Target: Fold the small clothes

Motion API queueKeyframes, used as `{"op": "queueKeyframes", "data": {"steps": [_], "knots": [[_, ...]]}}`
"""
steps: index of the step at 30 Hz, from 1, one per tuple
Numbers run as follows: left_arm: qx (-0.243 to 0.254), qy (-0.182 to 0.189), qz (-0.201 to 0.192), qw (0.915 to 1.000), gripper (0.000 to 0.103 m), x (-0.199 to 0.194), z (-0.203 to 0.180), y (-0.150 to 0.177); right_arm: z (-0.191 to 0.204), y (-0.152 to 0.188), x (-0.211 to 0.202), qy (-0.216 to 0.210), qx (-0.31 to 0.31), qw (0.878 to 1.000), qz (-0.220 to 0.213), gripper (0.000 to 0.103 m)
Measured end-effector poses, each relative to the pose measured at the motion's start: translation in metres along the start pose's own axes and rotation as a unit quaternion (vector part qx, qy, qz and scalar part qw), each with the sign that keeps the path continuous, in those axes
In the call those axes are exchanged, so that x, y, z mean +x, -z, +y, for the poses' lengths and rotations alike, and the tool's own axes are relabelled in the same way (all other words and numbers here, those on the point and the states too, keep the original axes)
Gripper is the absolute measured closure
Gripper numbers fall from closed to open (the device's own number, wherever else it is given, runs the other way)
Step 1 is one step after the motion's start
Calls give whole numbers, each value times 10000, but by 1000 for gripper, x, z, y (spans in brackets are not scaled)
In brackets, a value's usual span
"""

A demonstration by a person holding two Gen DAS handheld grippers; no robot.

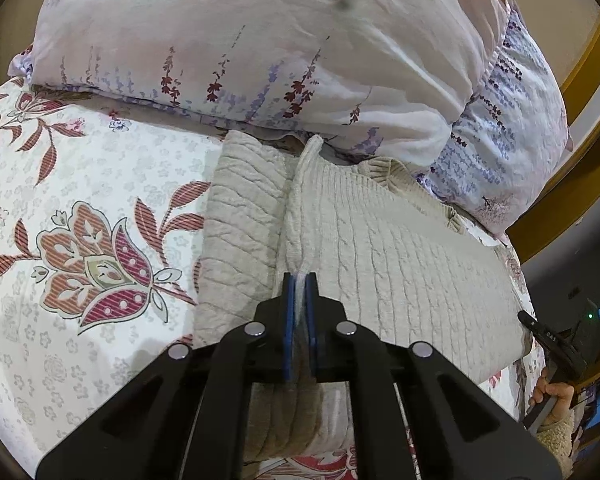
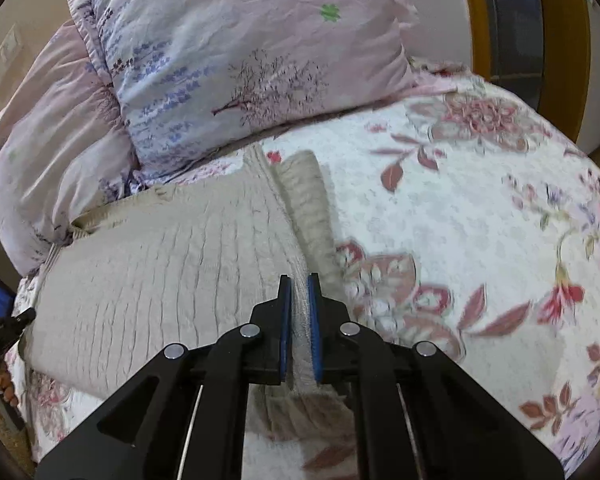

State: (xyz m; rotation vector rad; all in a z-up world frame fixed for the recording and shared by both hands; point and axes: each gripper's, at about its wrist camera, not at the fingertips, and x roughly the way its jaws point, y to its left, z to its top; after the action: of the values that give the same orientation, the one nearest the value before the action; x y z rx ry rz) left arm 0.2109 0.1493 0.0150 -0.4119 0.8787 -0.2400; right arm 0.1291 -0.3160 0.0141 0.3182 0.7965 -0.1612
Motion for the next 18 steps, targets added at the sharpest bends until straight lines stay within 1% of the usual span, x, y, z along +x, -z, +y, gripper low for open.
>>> {"op": "queueKeyframes", "data": {"steps": [2,4,5,6,7,8,9,10,12,13,15,17,18], "knots": [[-34,1,-13,10000,95,-1,2,0,2,-2,7,128,-93,9998,128,94],[-53,-11,-28,10000,92,-3,3,1,4,-2,6,218,-145,9995,177,93],[-61,-62,-43,10000,80,-5,4,0,6,-2,3,274,-159,9993,172,91],[-89,-180,-79,9998,67,-8,5,-1,7,-2,2,308,-160,9993,165,84],[-115,-168,-132,9997,65,-11,6,-2,10,-2,-2,435,-170,9989,97,74],[-139,-149,-209,9996,64,-15,6,-2,13,-2,-6,484,-200,9986,10,71],[-117,-135,-334,9993,61,-20,3,-3,17,-2,-10,466,-254,9986,-82,71],[-70,-113,-409,9991,58,-23,-1,-4,25,-2,-14,350,-371,9986,-155,71],[154,-12,-587,9982,51,-29,-14,-1,37,-1,-15,148,-542,9983,-172,71],[274,50,-618,9977,49,-30,-21,0,46,0,-15,18,-681,9976,-154,71],[587,202,-588,9963,44,-27,-38,3,60,2,-12,-100,-895,9959,-113,71],[800,187,-478,9955,42,-20,-48,6,73,5,-4,-113,-1083,9941,-20,70],[857,152,-405,9954,41,-16,-50,8,75,6,1,-98,-1127,9935,81,67]]}}
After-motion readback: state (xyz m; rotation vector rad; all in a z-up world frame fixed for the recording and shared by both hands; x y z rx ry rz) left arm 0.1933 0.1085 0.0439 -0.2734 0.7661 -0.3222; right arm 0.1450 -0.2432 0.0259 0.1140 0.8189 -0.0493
